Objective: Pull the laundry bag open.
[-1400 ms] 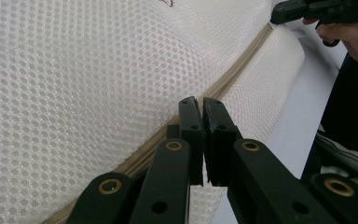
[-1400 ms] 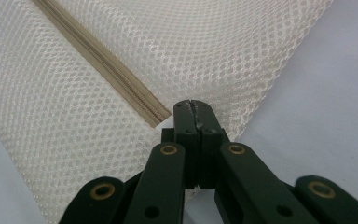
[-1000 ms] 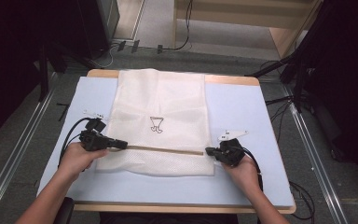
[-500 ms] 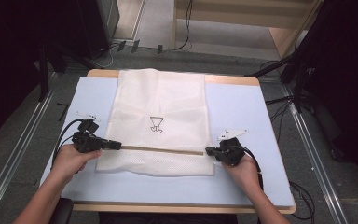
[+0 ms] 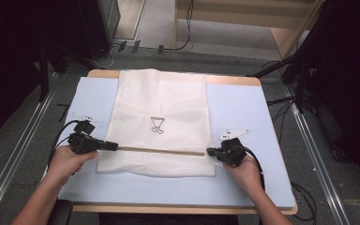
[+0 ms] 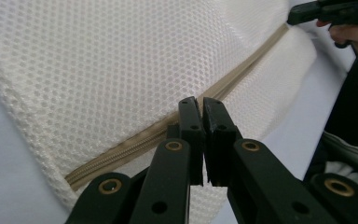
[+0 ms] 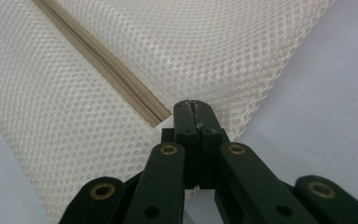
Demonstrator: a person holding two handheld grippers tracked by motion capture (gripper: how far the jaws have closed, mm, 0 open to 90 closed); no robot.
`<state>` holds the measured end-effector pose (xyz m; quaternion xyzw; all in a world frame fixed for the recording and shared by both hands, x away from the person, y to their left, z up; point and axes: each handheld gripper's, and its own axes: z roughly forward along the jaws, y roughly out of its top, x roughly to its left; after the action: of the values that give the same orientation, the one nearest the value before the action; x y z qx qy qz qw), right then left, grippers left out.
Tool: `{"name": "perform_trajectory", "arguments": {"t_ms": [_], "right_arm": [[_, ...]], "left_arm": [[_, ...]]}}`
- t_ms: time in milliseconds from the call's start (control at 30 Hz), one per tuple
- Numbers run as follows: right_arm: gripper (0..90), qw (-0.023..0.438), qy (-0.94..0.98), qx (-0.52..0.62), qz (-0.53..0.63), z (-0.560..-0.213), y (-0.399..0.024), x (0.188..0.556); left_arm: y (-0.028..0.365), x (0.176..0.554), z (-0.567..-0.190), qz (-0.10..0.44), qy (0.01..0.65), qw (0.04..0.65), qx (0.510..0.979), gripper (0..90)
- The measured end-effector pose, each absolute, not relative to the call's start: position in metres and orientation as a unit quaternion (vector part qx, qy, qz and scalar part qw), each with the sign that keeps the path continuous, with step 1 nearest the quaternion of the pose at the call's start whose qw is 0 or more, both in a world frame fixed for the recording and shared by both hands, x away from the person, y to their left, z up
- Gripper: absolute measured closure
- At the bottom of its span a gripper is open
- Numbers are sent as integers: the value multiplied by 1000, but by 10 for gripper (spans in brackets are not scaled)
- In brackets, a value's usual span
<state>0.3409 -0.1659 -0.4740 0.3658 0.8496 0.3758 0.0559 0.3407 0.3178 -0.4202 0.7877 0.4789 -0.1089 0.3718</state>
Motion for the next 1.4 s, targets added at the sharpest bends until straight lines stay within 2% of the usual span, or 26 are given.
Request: {"name": "perform_trajectory", "arguments": {"t_ms": [300, 333, 667, 933, 1400], "right_arm": [[900, 51, 849, 367, 377, -474, -167, 342], [900, 50, 849, 367, 377, -474, -167, 342], [900, 45, 853, 363, 374, -473, -167, 344], [900, 38, 853, 362, 374, -473, -168, 346], [875, 22, 856, 362, 369, -469, -167, 347]], "left_arm": [[326, 338, -419, -91, 491, 363, 787, 889], [329, 337, -420, -102, 492, 369, 782, 889], [355, 332, -423, -92, 518, 367, 767, 889], [373, 329, -428, -70, 541, 348, 762, 888], [370, 327, -435, -65, 535, 346, 769, 874]]}}
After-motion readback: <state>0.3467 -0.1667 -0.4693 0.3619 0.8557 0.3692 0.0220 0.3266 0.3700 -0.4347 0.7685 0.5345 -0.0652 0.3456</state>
